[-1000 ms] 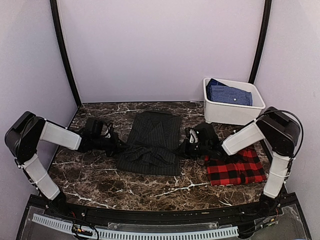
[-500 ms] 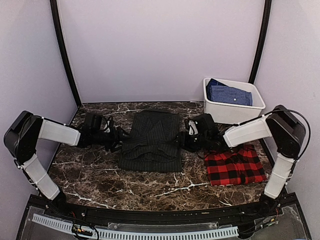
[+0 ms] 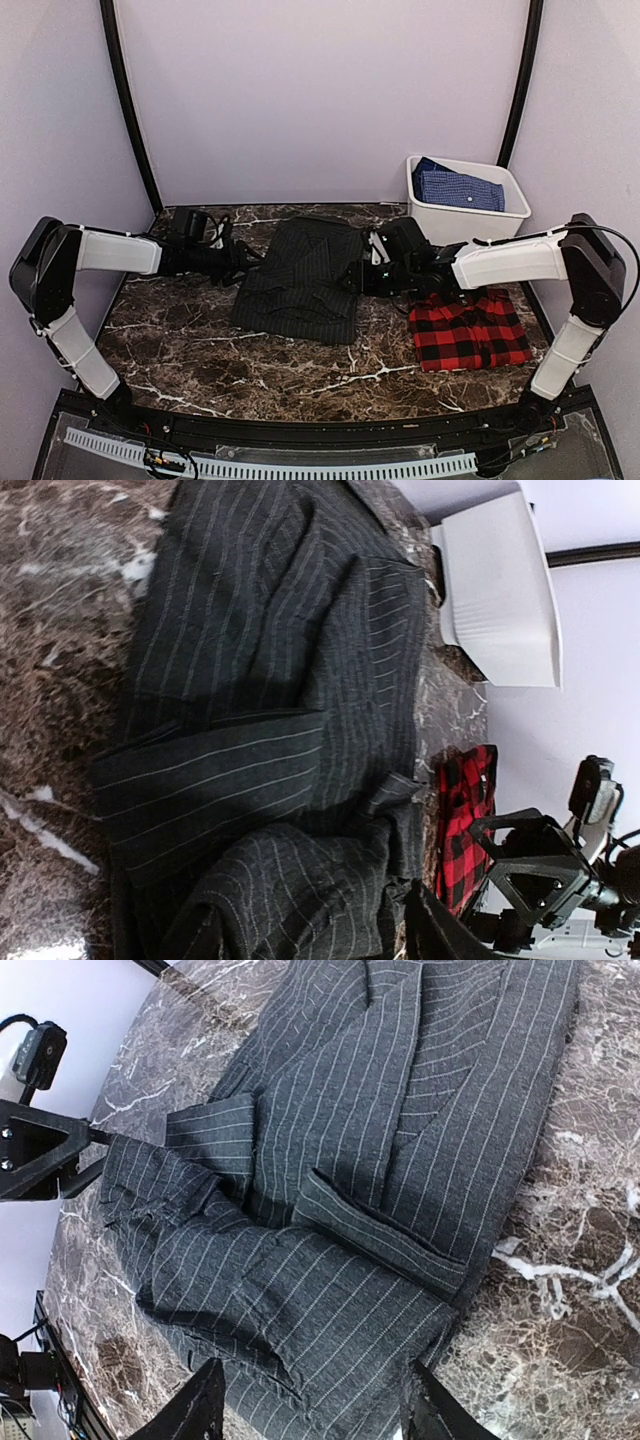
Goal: Fold and stack the long sleeve shirts
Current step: Move the 2/3-rectangle-folded shirt to the center of the board.
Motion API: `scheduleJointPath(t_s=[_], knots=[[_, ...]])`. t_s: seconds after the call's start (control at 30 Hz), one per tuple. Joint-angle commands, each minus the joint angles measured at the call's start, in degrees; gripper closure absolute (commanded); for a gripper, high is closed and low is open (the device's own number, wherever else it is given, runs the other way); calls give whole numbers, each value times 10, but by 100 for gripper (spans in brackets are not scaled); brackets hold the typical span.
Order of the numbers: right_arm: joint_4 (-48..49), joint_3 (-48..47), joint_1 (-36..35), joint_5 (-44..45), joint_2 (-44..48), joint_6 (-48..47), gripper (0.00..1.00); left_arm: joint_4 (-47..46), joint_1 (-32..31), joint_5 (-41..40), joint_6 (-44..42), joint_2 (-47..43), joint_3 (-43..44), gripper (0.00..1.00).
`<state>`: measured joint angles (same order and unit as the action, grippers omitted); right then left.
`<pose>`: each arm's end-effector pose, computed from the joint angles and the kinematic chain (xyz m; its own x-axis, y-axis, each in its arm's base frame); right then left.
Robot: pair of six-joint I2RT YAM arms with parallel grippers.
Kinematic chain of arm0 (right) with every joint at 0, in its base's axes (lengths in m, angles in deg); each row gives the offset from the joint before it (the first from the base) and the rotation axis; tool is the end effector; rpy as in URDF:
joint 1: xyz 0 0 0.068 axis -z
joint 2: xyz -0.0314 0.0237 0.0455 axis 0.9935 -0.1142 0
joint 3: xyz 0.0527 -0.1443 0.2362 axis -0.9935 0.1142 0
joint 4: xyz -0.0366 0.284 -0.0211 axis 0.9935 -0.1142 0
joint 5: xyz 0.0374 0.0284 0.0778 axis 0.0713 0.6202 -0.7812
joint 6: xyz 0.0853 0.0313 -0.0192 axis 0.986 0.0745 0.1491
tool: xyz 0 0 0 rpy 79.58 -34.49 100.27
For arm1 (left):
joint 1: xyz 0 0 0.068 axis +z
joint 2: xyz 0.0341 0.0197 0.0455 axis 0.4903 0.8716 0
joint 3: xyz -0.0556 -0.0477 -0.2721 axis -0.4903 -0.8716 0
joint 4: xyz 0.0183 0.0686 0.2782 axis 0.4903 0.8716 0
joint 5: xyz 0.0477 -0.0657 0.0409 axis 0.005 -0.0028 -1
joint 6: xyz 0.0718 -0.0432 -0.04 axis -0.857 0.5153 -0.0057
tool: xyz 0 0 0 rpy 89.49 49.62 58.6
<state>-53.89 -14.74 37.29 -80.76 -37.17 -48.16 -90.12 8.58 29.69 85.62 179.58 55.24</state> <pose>0.2908 0.3122 0.1630 -0.8089 0.0627 -0.5845 -0.3266 0.7788 0.5355 0.3618 -0.1839 0.1624 -0.8690 -0.3190 -0.3783 0.1272 0.5949 -0.7937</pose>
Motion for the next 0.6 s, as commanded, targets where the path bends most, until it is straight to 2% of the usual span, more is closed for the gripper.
scheduleJointPath(t_s=[0.0, 0.13, 0.33, 0.57], knots=[[-13, -9, 5, 27, -9, -13, 45, 51, 4, -53, -19, 9, 22, 44], [-13, -16, 18, 15, -30, -14, 44, 75, 4, -70, -27, 26, 29, 34], [-11, -23, 22, -12, -64, -15, 44, 47, 4, -84, -41, 33, 20, 21], [-10, -43, 23, -28, -115, -19, 49, 66, -2, -81, -56, 93, 54, 24]])
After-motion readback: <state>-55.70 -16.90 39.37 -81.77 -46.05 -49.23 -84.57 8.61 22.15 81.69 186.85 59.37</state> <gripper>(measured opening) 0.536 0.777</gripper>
